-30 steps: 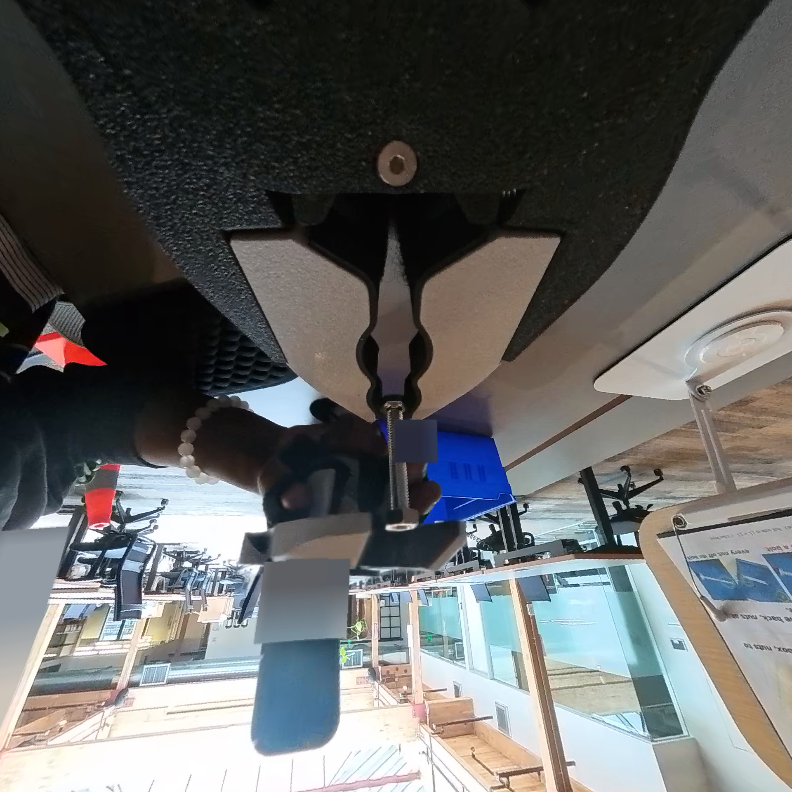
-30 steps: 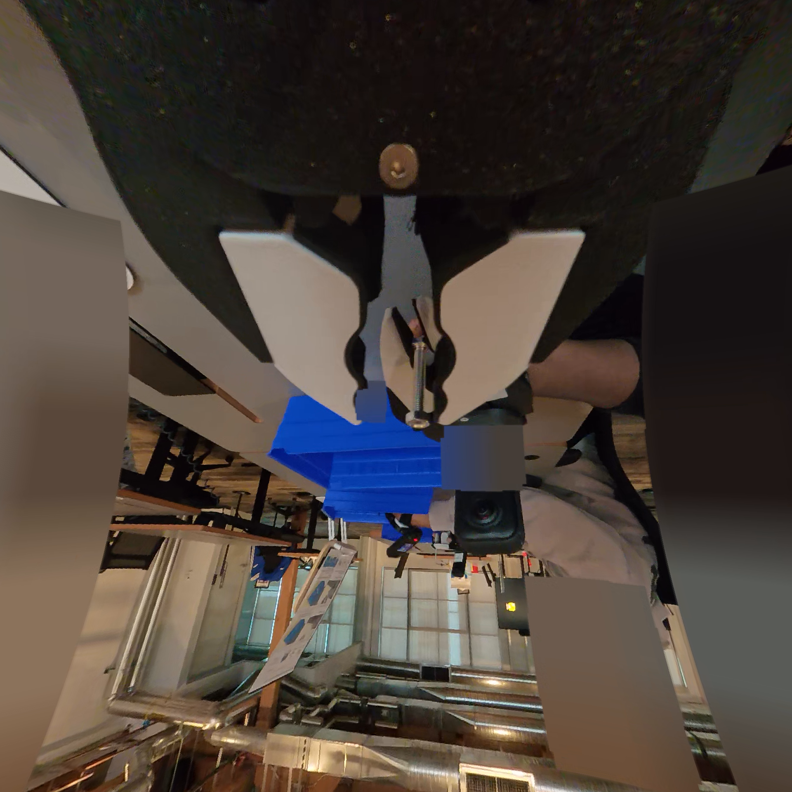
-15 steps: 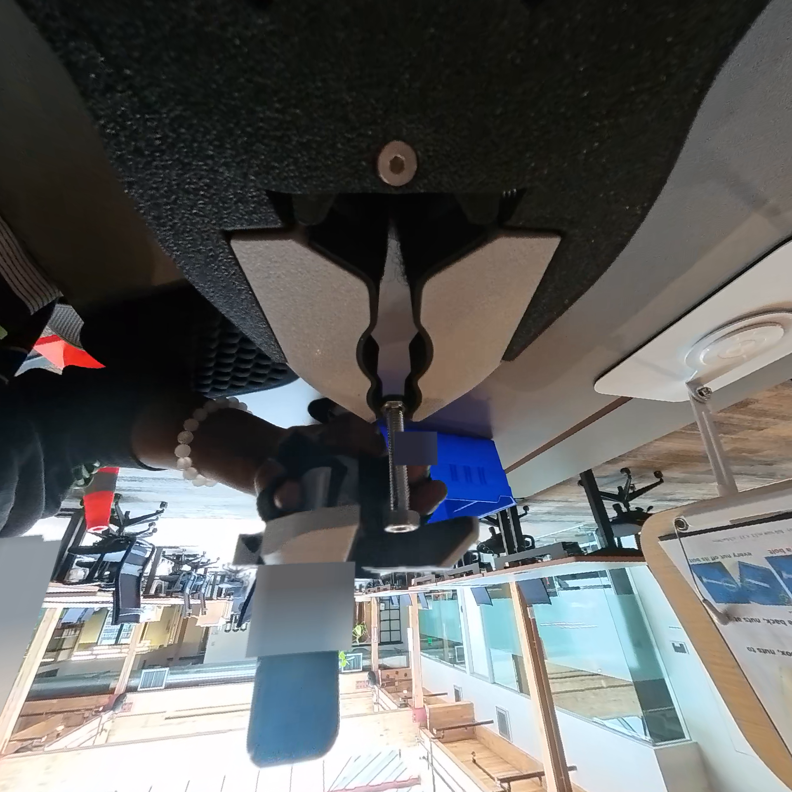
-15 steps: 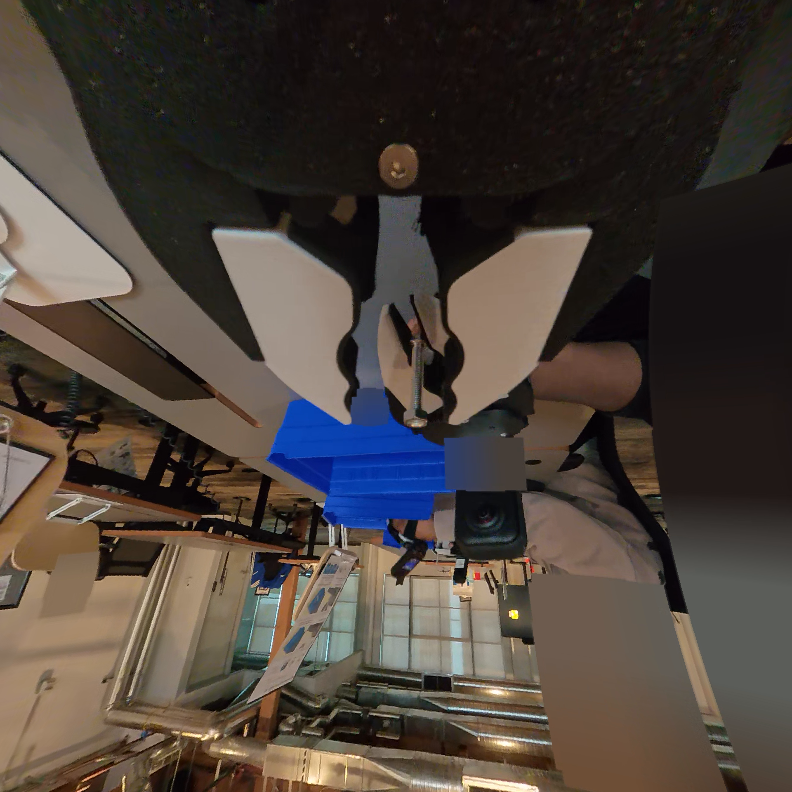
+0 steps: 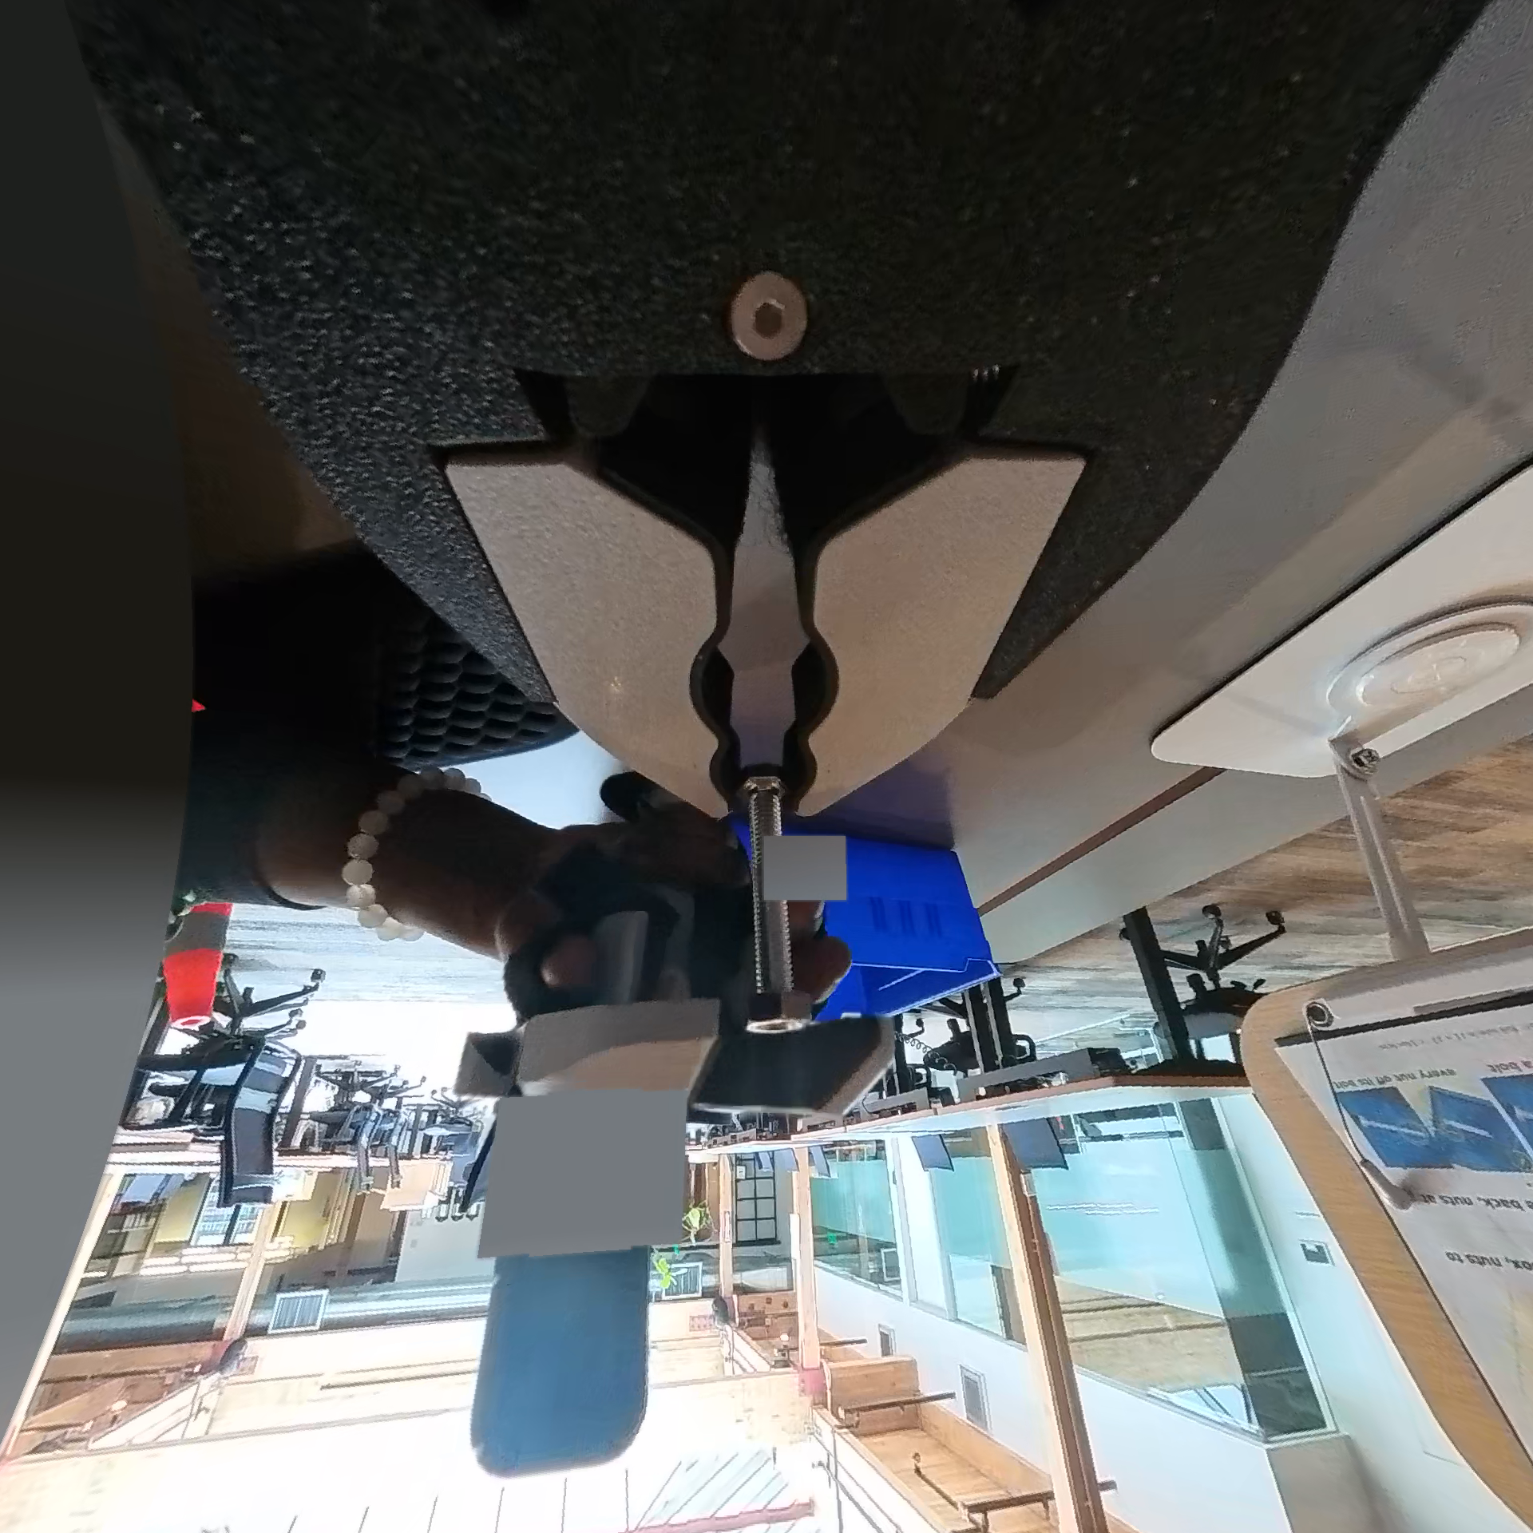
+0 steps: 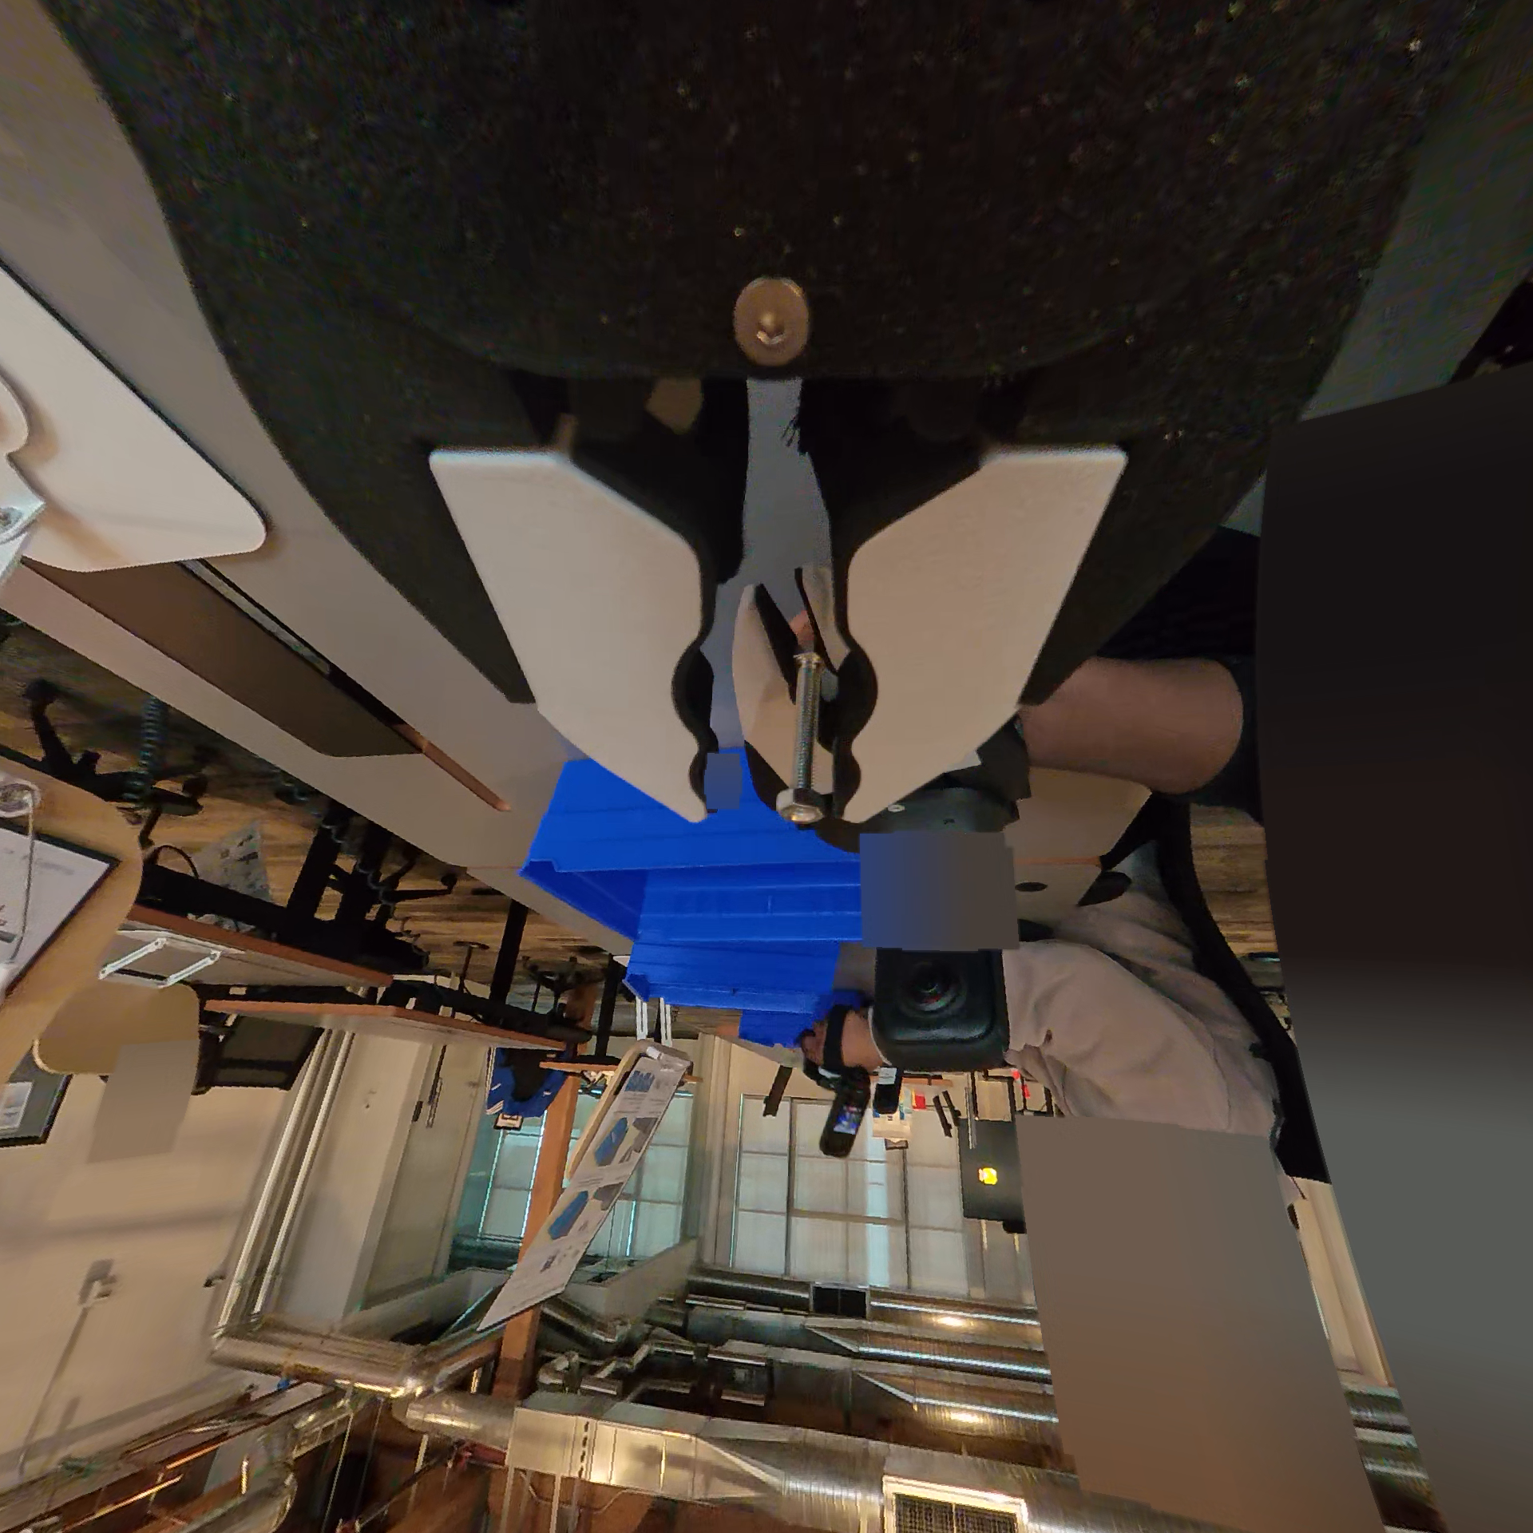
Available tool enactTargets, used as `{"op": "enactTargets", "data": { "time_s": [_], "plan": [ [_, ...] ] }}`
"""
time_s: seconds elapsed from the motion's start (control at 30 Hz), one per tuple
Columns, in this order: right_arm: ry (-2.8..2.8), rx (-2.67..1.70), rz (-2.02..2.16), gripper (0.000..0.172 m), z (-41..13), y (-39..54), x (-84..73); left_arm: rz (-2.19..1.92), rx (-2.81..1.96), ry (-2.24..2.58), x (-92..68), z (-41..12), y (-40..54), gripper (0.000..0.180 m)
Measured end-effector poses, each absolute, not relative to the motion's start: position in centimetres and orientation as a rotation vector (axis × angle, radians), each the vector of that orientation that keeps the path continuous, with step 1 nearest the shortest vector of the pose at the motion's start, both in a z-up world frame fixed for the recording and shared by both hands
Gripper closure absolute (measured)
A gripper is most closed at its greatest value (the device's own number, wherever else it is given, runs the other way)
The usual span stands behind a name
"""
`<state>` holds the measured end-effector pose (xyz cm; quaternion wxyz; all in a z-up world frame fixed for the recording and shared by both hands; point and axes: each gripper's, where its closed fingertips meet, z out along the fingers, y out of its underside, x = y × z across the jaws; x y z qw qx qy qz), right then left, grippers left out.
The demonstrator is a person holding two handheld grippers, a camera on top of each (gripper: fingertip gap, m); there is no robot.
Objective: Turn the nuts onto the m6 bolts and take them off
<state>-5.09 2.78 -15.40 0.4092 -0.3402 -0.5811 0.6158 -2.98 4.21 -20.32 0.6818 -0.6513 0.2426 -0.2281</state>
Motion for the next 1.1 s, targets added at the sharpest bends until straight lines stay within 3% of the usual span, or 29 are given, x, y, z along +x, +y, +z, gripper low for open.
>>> {"op": "enactTargets", "data": {
  "time_s": [0.2, 0.37, 0.43, 0.57, 0.63, 0.83, 1.1],
  "plan": [
    [-1.431, -0.863, 1.555, 0.163, -15.1, 3.8, -4.8, -0.509, -1.454, 0.535, -3.2, -20.1, 4.2, 0.171],
    [-1.464, -0.859, 1.539, 0.14, -15.4, 2.8, -5.1, -0.511, -1.462, 0.543, -3.0, -20.4, 4.2, 0.171],
    [-1.474, -0.861, 1.518, 0.139, -15.6, 2.8, -5.3, -0.511, -1.46, 0.546, -2.9, -20.3, 4.2, 0.171],
    [-1.437, -0.864, 1.521, 0.163, -15.2, 3.9, -4.9, -0.511, -1.455, 0.536, -3.1, -20.2, 4.2, 0.171],
    [-1.425, -0.859, 1.544, 0.165, -14.9, 4.1, -4.6, -0.511, -1.454, 0.533, -3.2, -20.2, 4.2, 0.171],
    [-1.481, -0.848, 1.513, 0.147, -15.4, 2.8, -5.0, -0.501, -1.465, 0.541, -3.1, -20.5, 4.3, 0.171],
    [-1.5, -0.878, 1.56, 0.147, -15.7, 2.5, -5.1, -0.505, -1.474, 0.557, -2.8, -20.7, 4.3, 0.171]
  ]
}}
